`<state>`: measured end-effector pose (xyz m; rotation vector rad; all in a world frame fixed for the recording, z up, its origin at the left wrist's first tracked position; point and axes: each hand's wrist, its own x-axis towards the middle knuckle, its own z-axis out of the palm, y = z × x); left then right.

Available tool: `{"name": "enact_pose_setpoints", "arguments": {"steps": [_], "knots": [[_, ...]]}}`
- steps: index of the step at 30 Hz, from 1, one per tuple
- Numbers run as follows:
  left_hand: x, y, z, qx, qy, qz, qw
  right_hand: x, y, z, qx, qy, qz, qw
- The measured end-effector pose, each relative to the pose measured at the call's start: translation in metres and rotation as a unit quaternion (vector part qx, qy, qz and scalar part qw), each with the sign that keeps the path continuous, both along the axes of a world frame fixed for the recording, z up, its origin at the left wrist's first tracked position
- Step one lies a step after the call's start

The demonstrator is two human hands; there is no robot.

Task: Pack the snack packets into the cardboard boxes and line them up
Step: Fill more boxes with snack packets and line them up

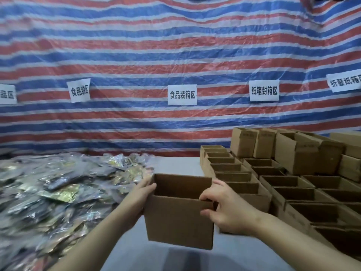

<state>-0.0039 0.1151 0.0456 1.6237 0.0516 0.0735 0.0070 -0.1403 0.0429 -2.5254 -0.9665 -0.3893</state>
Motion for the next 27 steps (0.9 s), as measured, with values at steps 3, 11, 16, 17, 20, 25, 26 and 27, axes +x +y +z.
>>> {"name": "enact_pose_setpoints", "arguments": {"steps": [3,11,16,17,20,25,26,27], "knots": [[-0.025,0.005,-0.034,0.000,0.041,0.026,0.999,-0.018,0.004,-0.035,-0.005,0.055,0.012,0.998],[-0.048,0.005,-0.094,0.070,0.075,0.045,0.994,-0.043,0.005,-0.072,-0.043,0.160,0.019,0.986],[-0.046,0.007,-0.102,0.056,0.078,0.044,0.994,-0.038,0.025,-0.060,0.062,0.093,-0.050,0.992],[-0.046,0.006,-0.103,0.050,0.076,0.046,0.995,-0.034,0.031,-0.057,0.068,0.084,-0.073,0.991],[-0.047,0.004,-0.102,0.044,0.082,0.054,0.994,-0.021,0.047,-0.052,0.024,0.119,-0.123,0.985],[-0.047,0.004,-0.107,0.039,0.069,0.043,0.996,-0.014,0.059,-0.062,-0.094,0.167,-0.133,0.972],[-0.048,0.004,-0.108,0.037,0.066,0.044,0.996,-0.013,0.059,-0.065,-0.102,0.163,-0.139,0.971],[-0.047,0.004,-0.108,0.039,0.063,0.045,0.996,-0.012,0.059,-0.068,-0.108,0.157,-0.143,0.971]]}}
